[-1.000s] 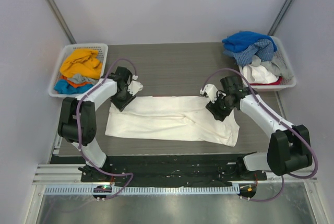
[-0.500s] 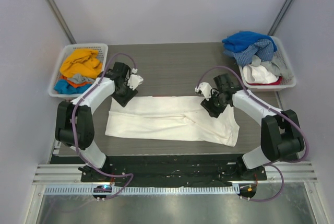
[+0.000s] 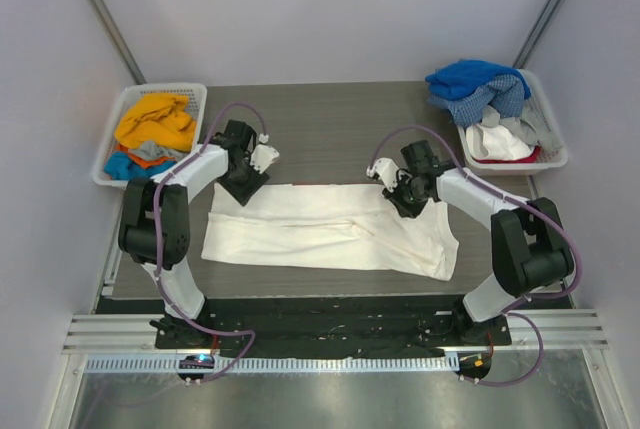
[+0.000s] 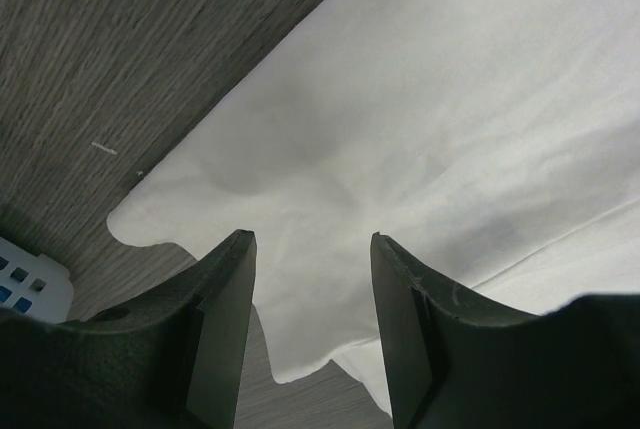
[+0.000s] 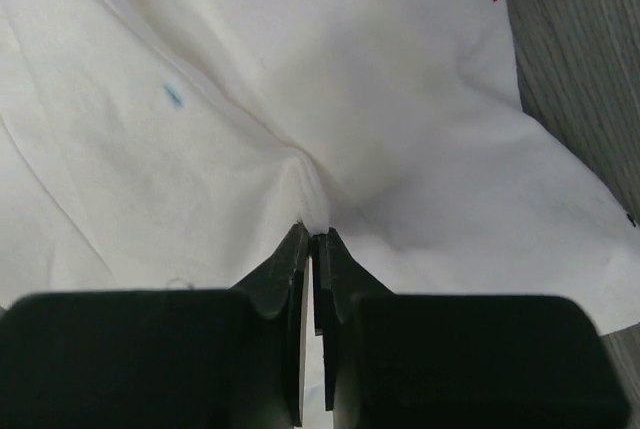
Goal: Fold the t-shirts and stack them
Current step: Fold the other side of the tshirt into a rectangle
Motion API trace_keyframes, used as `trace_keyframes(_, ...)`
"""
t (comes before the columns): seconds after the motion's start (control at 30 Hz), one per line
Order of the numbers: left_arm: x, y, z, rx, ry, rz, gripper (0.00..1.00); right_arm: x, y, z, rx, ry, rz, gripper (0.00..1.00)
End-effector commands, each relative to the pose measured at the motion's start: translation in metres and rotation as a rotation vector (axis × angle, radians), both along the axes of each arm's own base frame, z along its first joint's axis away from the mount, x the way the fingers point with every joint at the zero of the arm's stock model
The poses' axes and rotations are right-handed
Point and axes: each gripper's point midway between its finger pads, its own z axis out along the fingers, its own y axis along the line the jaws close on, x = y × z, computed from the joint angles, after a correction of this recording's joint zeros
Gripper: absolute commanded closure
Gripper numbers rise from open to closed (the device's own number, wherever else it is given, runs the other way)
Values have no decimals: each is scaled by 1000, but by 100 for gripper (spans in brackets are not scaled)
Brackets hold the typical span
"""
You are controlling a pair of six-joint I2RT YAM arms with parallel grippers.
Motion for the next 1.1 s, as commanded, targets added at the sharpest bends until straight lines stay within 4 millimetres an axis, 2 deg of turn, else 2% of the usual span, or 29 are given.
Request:
trace_keyframes(0.0,14,-5,14,-18,-66,-9,46,8,14,18,24,-61,23,92)
trace_keyframes(0.13,15,-4,13,-13,-65,-8,47,0,19,23,17,-68,38,99)
trace_keyframes(0.33,14,-4,11,-10,-60,-12,48,-24,30,45,8,-92,93,99)
trace_keyframes(0.37,15,1,13,14,-67,-1,48,-31,30,47,0,-79,104,99)
trace_keyframes(0.53,17,2,13,25,-67,-2,48,-58,39,64,-20,-79,174,99)
trace_keyframes(0.77,21,1,18,26,-69,-2,48,-97,45,62,-38,16,253,99)
trace_keyframes(0.97,23,3,22,36,-76,0,48,-115,53,58,-38,43,298,99)
trace_keyframes(1.07,24,3,23,38,-73,2,48,-125,65,57,-17,63,334,99)
